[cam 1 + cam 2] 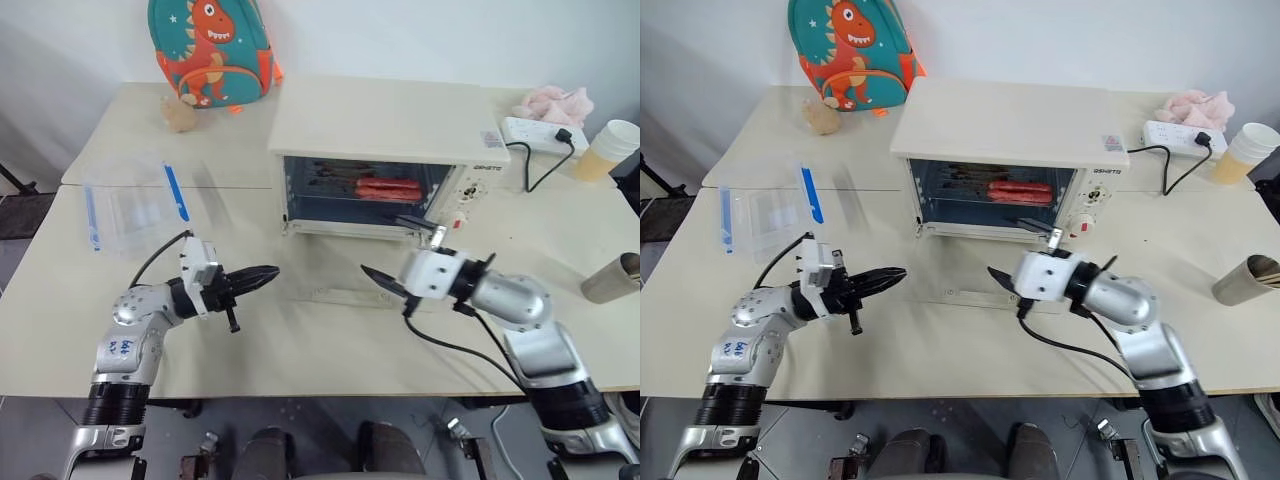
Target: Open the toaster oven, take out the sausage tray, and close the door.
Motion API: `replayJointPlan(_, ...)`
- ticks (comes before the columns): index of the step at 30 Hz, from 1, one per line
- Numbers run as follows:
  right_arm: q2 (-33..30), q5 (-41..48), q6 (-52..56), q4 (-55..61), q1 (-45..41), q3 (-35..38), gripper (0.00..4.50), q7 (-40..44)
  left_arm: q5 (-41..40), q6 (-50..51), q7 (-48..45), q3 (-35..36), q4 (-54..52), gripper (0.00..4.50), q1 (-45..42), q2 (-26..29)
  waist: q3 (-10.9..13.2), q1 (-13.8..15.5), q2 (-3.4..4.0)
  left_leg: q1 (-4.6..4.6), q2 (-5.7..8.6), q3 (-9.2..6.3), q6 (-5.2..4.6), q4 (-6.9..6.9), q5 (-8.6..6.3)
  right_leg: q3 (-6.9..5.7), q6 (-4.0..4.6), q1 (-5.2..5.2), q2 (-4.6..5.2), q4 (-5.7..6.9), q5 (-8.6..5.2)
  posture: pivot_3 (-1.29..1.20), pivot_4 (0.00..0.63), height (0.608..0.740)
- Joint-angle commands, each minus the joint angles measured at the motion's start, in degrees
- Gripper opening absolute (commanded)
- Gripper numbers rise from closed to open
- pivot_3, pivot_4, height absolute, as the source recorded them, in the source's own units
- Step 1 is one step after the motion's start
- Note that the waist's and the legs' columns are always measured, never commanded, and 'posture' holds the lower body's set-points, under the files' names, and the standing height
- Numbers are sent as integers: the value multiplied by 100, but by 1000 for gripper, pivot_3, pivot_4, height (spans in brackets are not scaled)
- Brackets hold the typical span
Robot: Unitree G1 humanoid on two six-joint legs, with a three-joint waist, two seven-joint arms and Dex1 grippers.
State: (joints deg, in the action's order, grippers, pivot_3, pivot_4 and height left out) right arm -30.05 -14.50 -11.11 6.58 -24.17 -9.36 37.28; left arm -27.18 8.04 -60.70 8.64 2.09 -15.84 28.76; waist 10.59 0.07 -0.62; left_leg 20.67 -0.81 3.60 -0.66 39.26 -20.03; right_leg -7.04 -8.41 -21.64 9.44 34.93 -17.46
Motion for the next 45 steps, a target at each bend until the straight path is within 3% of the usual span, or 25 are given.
replayJointPlan(1, 314, -938, -34, -541, -579, -309, 4500, -900, -229, 19, 293, 411, -540, 21, 300, 120, 1, -47, 1, -1, -2, 1, 1, 0, -1, -1, 0, -1, -1, 1, 0, 0, 150, 740)
replayJointPlan(5, 415, -1661, 32, -1146, -1025, -507, 4500, -1575, -379, 234, 570, 611, -937, 21, 594, 150, 1, -57, 2, 1, -3, -4, 4, -6, 0, -7, 0, -7, -2, 9, 0, 0, 150, 740)
replayJointPlan(8, 470, -1931, 29, -1520, -1311, -632, 3564, -1898, -568, 474, 720, 727, -1202, 0, 805, 176, 1, -58, 2, 4, -3, -7, 4, -6, -1, -8, 0, -7, -2, 5, 0, 0, 150, 740)
replayJointPlan(11, 503, -2053, -27, -1773, -1477, -740, 2617, -2000, -639, 596, 805, 738, -1365, 584, 913, 191, 2, -79, 3, 7, -4, -9, 4, -6, -1, -14, 0, -7, -3, 4, 0, 0, 150, 740)
replayJointPlan(14, 571, -2195, -16, -1966, -1624, -815, 1575, -2172, -574, 524, 904, 715, -1437, 1511, 973, 155, 2, -125, 3, 7, -4, -9, 5, -7, -1, -15, 0, -6, -3, 5, 0, 0, 150, 740)
replayJointPlan(21, 629, -2295, -128, -2125, -1761, -930, 1532, -2357, -553, 393, 977, 649, -1423, 3552, 965, 118, 3, -183, 4, 9, -5, -13, 6, -12, -1, -20, 0, -8, -3, 3, 0, 0, 150, 740)
replayJointPlan(35, 563, -2297, 16, -2363, -1769, -1039, 1532, -2299, -550, 413, 972, 610, -1270, 3552, 724, 150, 3, -175, 5, 11, -5, -19, 6, -12, -1, -20, 0, -8, -3, 1, 0, 0, 150, 740)
replayJointPlan(45, 569, -2356, -1, -3116, -2249, -1049, 1532, -2532, -537, 410, 1018, 598, -1306, 3552, 677, 121, 3, -183, 6, 15, -5, -22, 6, -12, -1, -22, 0, -8, -3, -3, 0, 0, 150, 740)
